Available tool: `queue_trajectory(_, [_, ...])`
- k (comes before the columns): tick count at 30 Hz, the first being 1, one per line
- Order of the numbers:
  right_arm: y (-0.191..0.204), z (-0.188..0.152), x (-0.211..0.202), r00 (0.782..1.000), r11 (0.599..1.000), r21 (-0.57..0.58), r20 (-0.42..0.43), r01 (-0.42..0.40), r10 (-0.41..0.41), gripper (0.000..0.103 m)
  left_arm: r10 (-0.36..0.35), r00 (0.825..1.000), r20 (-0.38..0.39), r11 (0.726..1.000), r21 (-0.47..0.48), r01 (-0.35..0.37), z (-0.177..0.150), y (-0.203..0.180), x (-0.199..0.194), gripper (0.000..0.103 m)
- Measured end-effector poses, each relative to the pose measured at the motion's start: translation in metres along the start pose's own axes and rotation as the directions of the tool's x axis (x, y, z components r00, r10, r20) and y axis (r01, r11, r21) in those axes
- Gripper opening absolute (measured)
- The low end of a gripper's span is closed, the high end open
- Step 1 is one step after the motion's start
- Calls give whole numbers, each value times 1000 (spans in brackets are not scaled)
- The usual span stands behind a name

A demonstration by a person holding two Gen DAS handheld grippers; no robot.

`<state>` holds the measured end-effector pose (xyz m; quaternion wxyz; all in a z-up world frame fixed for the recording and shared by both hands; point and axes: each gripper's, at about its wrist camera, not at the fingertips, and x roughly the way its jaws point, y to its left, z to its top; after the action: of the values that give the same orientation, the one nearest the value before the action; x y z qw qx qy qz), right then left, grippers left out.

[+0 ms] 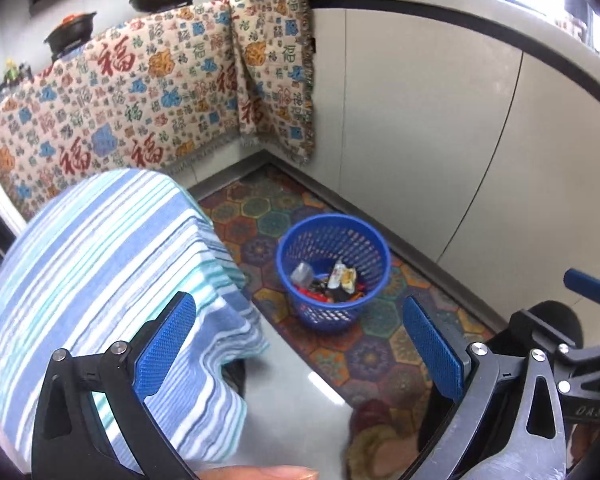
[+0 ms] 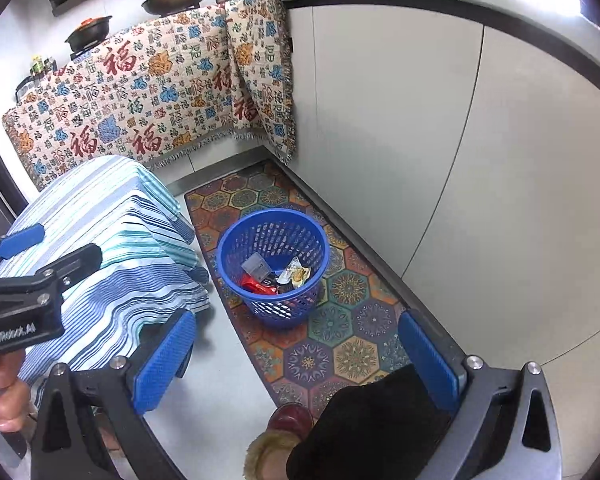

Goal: Collect trash

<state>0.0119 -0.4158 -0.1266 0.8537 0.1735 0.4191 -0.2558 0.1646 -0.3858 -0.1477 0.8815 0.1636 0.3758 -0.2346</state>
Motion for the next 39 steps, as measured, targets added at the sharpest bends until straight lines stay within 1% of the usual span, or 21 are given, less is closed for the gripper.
queue_trajectory(4, [6,-1,-13,999,1000,-8,42,10,-9,103,17,1000,11,999,-28,-17,1,8,-5,103])
queue_trajectory(8, [10,1,-19,998,1000,-12,58,2,-1,103,34,999,20,999,-38,-34,-2,11,-8,103])
queue_trajectory(20, [12,4,-22,998,1000,-26,54,-11,12,103,55,998,22,998,-31,-54,-5,8,-10,103])
queue_trajectory(39, [10,2,-18,999,1000,-25,45,5,-4,103,61,998,4,998,-7,-61,-6,1,-7,103])
